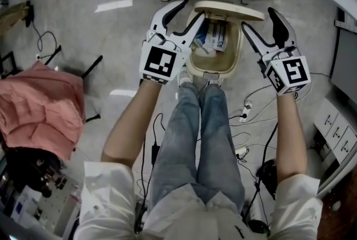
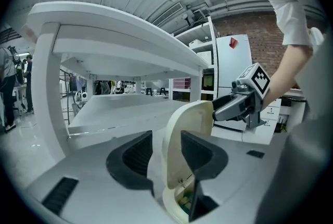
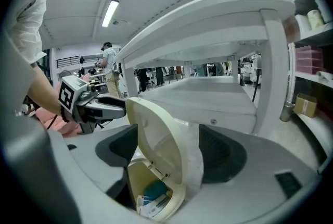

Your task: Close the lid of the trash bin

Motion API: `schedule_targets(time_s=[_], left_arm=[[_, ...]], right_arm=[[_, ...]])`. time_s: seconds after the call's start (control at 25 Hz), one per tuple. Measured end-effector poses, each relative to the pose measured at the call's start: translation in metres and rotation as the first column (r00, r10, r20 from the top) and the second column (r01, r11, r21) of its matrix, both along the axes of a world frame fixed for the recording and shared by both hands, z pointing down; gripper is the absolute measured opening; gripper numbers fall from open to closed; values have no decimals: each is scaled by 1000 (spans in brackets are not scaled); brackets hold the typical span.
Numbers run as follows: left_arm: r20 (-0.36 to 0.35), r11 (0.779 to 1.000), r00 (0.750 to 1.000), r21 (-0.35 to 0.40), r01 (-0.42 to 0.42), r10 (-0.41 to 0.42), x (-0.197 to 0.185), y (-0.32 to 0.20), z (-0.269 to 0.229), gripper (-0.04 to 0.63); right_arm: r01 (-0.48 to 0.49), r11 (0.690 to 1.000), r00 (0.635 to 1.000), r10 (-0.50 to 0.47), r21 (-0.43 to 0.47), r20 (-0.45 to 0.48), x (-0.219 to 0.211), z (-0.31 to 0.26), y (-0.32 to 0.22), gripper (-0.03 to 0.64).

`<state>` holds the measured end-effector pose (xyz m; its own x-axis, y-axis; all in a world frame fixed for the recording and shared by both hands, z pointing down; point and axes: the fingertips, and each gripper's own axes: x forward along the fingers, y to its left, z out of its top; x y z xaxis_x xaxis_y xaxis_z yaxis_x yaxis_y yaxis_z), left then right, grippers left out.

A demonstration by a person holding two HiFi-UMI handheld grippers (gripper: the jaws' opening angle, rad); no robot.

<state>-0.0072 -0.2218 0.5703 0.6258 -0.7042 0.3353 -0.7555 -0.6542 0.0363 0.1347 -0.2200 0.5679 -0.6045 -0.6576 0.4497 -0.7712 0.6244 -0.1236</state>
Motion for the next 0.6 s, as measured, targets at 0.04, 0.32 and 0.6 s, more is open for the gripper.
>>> schedule_targets(time_s=[0.04,0.32,0.6], left_arm=[[6,1000,1000,3,-1,1,0,-1,1,183],[23,1000,1000,17,5,-5,3,-6,4,143],[43,1000,999,20,10,-11,6,-10,8,125]], right_arm=[[-1,1000,1000,1,2,-6,1,1,-1,370],[-36,999,998,37,21,-42,13,7,-6,260],[-50,998,997,53,46,-57,18,8,-9,173]])
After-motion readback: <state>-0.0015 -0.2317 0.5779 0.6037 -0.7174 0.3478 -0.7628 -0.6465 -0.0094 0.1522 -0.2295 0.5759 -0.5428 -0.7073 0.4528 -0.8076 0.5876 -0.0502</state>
